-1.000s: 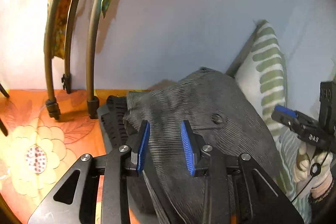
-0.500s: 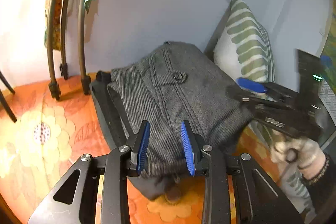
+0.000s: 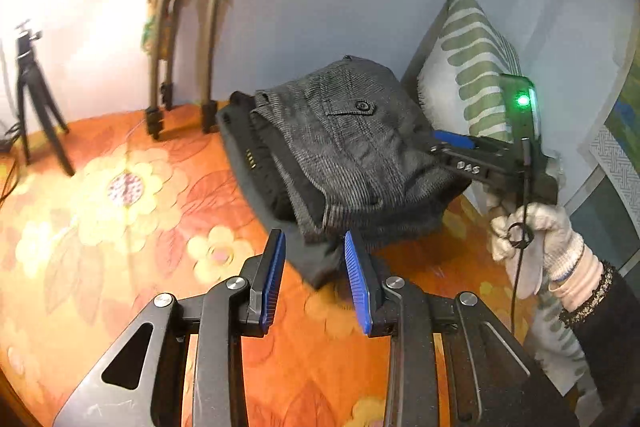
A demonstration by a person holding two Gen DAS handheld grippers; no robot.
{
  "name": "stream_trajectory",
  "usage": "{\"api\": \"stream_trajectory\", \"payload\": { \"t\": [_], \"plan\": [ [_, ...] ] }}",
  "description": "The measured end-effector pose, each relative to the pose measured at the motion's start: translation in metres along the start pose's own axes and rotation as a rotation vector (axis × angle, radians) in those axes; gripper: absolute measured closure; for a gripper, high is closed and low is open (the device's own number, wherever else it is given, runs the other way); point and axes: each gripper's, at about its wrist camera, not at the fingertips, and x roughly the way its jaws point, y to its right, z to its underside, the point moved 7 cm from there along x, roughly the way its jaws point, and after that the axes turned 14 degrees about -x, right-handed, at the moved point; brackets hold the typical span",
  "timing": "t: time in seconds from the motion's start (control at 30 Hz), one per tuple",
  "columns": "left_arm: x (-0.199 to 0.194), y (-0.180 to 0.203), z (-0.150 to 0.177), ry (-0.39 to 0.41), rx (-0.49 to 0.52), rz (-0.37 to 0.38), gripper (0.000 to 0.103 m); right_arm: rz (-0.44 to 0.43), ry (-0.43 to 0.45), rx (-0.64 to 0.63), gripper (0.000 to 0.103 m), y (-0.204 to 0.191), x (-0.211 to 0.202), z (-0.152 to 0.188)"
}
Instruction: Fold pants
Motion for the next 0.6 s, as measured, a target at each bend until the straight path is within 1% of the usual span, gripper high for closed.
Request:
{"api": "stream_trajectory", "payload": {
  "t": [0.17, 0.23, 0.27, 0.3, 0.43, 0.5, 0.6],
  "plan": [
    [-0.032, -0.002, 0.013, 0.014, 0.003, -0.009, 0.074, -0.004, 0.021, 0.057, 0.050, -0.009, -0.040, 0.007],
    [-0.045, 0.001, 0.018, 0.028, 0.007, -0.006, 0.067, 0.004, 0.034, 0.066, 0.050, -0.016, -0.057, 0.012],
    [-0.051, 0.002, 0.019, 0.039, 0.011, -0.007, 0.055, 0.006, 0.036, 0.068, 0.050, -0.018, -0.062, 0.013],
    [-0.056, 0.003, 0.020, 0.053, 0.014, -0.009, 0.046, 0.006, 0.039, 0.072, 0.050, -0.021, -0.069, 0.015],
    [-0.079, 0.011, 0.026, 0.095, 0.028, -0.003, 0.041, 0.026, 0.066, 0.082, 0.048, -0.040, -0.101, 0.024],
    [-0.090, 0.014, 0.029, 0.124, 0.036, -0.002, 0.035, 0.027, 0.088, 0.094, 0.044, -0.049, -0.118, 0.031],
    [-0.102, 0.015, 0.033, 0.148, 0.031, -0.003, 0.032, 0.026, 0.123, 0.130, 0.036, -0.065, -0.147, 0.040]
  ]
}}
